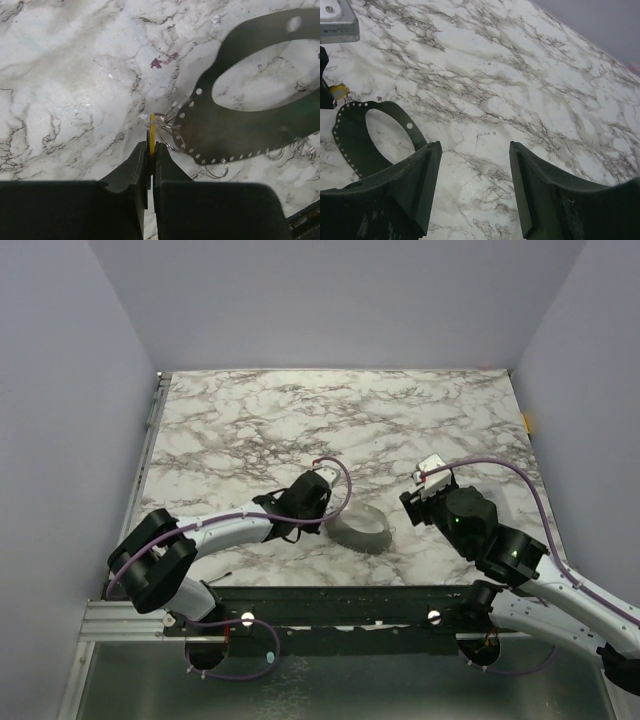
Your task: Put the keys on the keyring
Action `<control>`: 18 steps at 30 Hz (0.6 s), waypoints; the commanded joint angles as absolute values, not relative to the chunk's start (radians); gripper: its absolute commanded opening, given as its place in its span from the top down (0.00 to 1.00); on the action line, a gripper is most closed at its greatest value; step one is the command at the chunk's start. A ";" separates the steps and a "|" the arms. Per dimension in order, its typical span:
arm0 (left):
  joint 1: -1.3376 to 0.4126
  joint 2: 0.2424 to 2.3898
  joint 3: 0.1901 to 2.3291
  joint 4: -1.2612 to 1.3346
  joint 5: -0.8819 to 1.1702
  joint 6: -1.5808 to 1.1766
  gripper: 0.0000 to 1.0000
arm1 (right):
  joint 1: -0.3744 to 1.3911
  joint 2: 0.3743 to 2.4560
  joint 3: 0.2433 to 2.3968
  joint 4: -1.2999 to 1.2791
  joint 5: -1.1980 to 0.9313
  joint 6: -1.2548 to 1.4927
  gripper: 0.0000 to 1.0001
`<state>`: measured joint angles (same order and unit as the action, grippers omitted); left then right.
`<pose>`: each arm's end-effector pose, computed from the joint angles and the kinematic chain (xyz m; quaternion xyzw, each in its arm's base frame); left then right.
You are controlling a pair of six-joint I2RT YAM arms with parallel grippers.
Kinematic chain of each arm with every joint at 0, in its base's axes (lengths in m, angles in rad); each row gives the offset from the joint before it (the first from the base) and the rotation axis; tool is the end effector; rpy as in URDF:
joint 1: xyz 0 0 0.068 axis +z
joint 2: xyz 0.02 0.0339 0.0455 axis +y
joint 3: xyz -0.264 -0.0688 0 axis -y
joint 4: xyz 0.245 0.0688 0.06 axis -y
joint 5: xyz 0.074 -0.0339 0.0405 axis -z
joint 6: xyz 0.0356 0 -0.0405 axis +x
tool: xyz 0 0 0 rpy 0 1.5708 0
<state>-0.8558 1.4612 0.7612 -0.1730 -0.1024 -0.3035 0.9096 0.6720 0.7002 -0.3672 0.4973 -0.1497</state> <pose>0.1912 -0.2147 0.1801 0.2391 0.9077 -0.1468 0.3120 0.1091 0.1126 0.3097 -0.2770 0.7546 0.0211 0.5945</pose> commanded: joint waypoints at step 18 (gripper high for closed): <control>-0.825 1.386 0.788 -0.300 -0.430 -0.345 0.39 | 0.908 0.675 0.690 -0.358 0.469 -0.138 0.34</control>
